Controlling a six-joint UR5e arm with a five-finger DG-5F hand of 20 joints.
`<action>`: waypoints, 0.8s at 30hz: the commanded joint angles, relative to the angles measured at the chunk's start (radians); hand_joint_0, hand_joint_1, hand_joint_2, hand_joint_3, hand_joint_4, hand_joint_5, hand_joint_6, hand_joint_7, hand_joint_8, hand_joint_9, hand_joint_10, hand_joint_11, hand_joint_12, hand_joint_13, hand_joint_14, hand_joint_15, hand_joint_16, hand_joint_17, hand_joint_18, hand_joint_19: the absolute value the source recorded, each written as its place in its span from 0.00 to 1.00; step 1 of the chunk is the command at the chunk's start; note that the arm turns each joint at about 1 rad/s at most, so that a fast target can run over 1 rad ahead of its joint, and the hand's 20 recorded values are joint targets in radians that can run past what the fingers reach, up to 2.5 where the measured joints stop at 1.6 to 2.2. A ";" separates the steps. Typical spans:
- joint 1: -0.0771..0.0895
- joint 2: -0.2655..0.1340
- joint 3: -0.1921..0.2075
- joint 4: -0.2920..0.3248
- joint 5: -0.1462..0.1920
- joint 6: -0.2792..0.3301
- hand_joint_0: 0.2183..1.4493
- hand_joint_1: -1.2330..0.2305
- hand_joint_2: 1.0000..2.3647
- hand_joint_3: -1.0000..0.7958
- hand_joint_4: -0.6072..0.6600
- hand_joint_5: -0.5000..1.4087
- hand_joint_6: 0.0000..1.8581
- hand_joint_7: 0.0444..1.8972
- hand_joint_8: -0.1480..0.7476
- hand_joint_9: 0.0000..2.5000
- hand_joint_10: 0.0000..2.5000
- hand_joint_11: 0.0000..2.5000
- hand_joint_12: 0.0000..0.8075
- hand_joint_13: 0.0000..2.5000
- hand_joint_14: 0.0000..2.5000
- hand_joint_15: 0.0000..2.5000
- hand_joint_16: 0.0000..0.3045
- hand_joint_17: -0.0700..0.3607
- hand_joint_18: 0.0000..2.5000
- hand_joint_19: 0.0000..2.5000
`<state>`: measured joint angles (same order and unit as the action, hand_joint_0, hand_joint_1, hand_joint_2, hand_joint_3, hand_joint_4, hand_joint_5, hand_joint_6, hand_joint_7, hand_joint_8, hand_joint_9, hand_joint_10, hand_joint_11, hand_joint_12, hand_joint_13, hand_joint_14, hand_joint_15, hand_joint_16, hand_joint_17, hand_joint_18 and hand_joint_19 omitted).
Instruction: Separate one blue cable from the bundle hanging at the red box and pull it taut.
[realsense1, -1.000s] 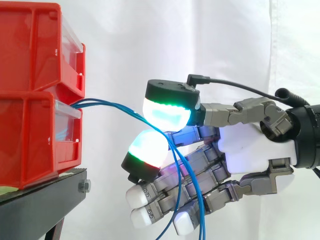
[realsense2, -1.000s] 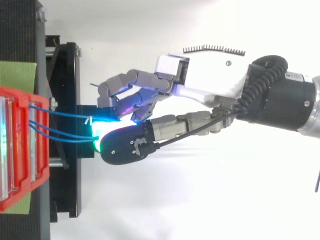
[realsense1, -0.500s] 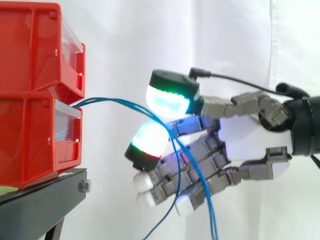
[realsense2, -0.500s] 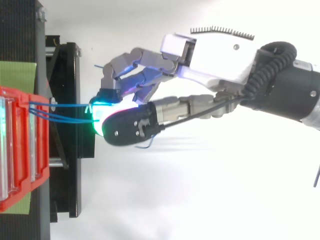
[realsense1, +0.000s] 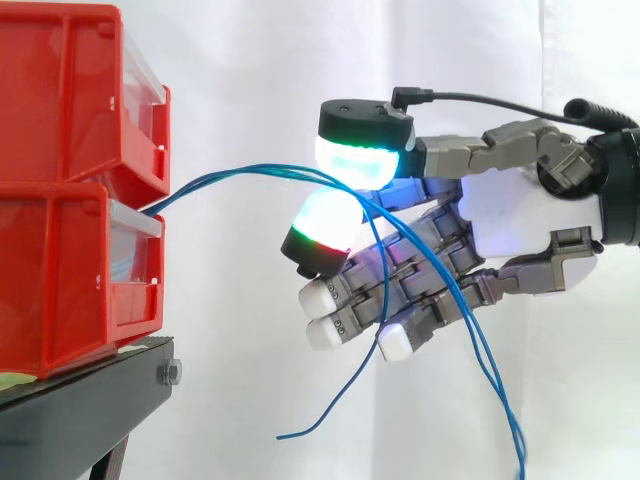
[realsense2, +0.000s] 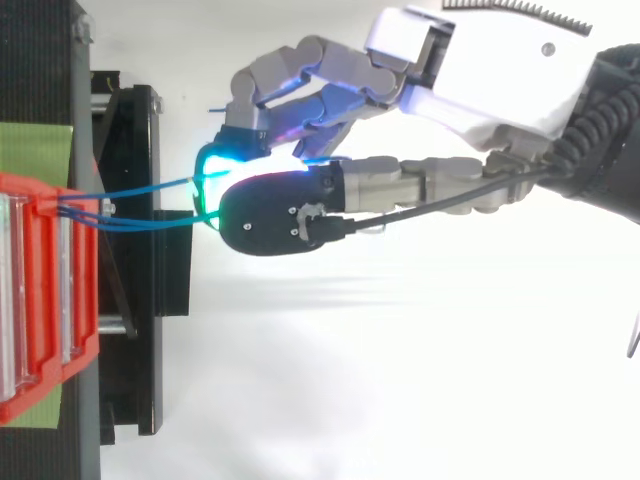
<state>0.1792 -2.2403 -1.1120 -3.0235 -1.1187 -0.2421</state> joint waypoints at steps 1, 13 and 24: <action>0.002 0.004 0.000 -0.012 0.013 -0.005 0.33 0.38 0.02 0.44 0.59 0.16 0.45 0.53 0.49 0.33 0.01 0.22 0.37 0.23 0.00 0.10 0.14 0.38 0.27 0.24; 0.006 0.002 0.000 -0.017 0.031 -0.005 0.37 0.32 0.01 0.36 0.59 0.15 0.46 0.48 0.48 0.33 0.01 0.25 0.38 0.25 0.00 0.11 0.14 0.39 0.27 0.24; 0.013 0.002 0.000 -0.040 0.031 -0.005 0.42 0.27 0.00 0.28 0.58 0.15 0.46 0.47 0.47 0.33 0.01 0.26 0.38 0.26 0.00 0.11 0.14 0.39 0.28 0.22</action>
<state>0.1905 -2.2380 -1.1121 -3.0613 -1.0877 -0.2473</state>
